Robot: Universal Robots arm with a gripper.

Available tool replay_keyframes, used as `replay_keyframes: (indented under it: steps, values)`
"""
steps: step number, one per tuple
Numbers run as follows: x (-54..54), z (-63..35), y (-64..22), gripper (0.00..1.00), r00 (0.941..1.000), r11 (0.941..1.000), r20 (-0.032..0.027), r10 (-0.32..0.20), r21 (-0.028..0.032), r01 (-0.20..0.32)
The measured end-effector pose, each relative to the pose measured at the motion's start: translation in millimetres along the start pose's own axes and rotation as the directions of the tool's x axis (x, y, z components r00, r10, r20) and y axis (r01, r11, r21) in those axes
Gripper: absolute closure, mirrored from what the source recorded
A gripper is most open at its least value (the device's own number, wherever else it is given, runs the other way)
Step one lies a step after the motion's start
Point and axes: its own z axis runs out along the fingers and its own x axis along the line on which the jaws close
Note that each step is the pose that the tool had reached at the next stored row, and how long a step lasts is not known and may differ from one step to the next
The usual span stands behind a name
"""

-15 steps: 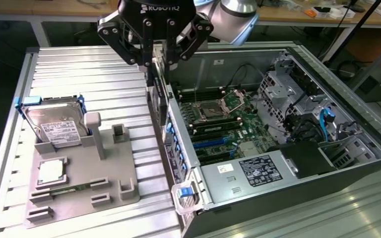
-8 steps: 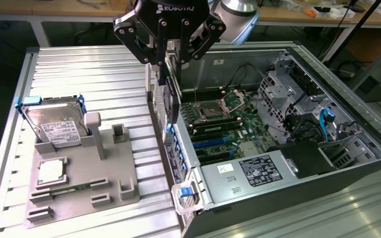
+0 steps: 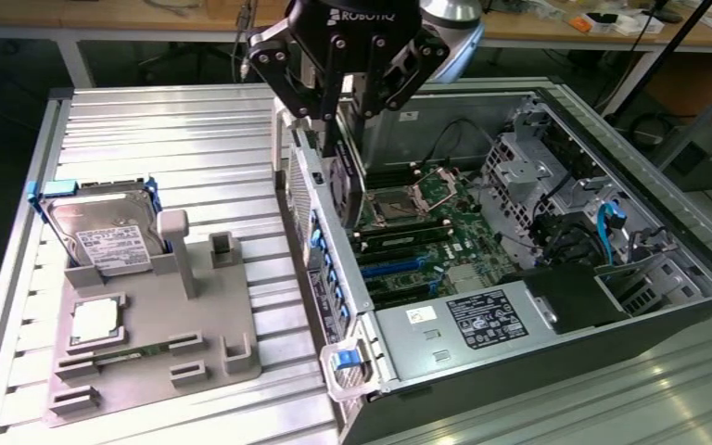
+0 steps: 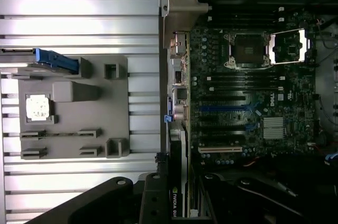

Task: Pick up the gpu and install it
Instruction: 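Pick up the gpu and move the gpu toward the slot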

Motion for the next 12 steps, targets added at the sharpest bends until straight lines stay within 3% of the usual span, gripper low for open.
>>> replay_keyframes:
  steps: [12]
  values:
    - [-27.7, 1.2, 0.4, 0.73, 1.0, 1.0, 0.0, 0.0, 0.0001, 0.0]
